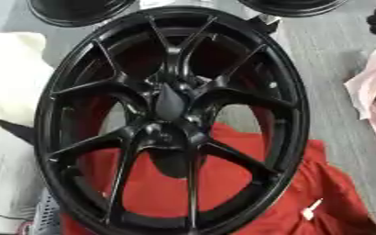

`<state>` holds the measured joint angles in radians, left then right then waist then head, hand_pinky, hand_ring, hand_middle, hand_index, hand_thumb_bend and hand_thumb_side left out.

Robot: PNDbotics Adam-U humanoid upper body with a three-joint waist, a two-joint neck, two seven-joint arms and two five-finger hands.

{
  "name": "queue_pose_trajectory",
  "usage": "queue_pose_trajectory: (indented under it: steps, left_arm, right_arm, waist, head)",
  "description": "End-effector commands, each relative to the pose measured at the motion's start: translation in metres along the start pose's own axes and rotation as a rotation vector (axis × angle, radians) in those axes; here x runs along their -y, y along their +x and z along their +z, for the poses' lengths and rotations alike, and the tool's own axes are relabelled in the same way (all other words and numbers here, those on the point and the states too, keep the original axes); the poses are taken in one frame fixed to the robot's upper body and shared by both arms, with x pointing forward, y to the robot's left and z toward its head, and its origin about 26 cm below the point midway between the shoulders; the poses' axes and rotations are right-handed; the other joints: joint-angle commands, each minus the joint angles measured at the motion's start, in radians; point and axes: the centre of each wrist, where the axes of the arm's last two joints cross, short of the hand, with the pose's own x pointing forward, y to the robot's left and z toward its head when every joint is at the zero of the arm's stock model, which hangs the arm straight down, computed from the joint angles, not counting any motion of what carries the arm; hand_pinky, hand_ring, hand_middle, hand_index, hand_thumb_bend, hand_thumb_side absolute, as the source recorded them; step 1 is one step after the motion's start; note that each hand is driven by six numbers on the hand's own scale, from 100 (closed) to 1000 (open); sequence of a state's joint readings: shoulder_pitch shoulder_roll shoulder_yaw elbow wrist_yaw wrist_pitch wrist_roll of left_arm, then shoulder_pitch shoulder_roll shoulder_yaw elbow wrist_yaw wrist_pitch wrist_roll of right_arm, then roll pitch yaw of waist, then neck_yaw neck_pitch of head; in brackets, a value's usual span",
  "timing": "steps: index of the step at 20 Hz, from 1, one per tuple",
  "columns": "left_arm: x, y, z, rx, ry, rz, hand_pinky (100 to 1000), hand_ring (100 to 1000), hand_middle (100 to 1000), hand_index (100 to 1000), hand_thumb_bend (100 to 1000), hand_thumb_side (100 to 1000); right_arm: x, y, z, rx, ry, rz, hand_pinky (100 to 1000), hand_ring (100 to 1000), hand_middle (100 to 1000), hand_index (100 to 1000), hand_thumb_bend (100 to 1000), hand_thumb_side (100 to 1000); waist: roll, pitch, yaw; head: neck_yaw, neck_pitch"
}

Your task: Pull the pin out of the wheel hub.

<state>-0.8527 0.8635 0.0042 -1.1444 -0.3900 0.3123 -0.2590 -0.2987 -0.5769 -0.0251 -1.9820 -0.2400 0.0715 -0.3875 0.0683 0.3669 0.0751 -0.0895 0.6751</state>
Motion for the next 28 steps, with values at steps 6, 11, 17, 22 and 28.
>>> queue_pose_trajectory:
  steps: [6,11,17,22,28]
  left_arm:
    - [-0.004,-0.017,0.006,0.006,-0.06,-0.043,902,840,780,929,162,574]
    - [-0.002,-0.029,0.007,-0.037,-0.078,-0.11,941,886,847,984,441,759]
    - [0.001,-0.032,0.007,-0.041,-0.09,-0.116,938,882,841,985,426,782]
    - [0.0,-0.03,0.007,-0.039,-0.055,-0.071,906,848,792,935,160,779]
    - [-0.006,0.002,0.02,0.163,0.146,0.181,868,781,704,903,100,789]
  right_arm:
    - [0.003,0.009,-0.004,0.037,-0.006,0.004,793,715,616,636,100,723]
    - [0.003,0.009,-0.005,0.038,-0.006,0.003,793,715,616,637,100,722]
    - [0.003,0.01,-0.005,0.042,-0.005,0.003,793,715,617,637,100,720]
    - [0.004,0.01,-0.006,0.046,-0.005,0.003,793,716,617,637,100,718]
    - [0.006,0.012,-0.008,0.063,-0.009,0.01,793,716,617,638,100,710]
  waist:
    - [-0.009,-0.029,-0.002]
    - [-0.01,-0.03,-0.001]
    - [-0.01,-0.033,0.0]
    - [-0.011,-0.035,0.001]
    - [-0.015,-0.038,0.004]
  head:
    - [0.007,-0.012]
    - [0.003,-0.014]
    - [0.003,-0.014]
    - [0.002,-0.012]
    - [0.001,-0.011]
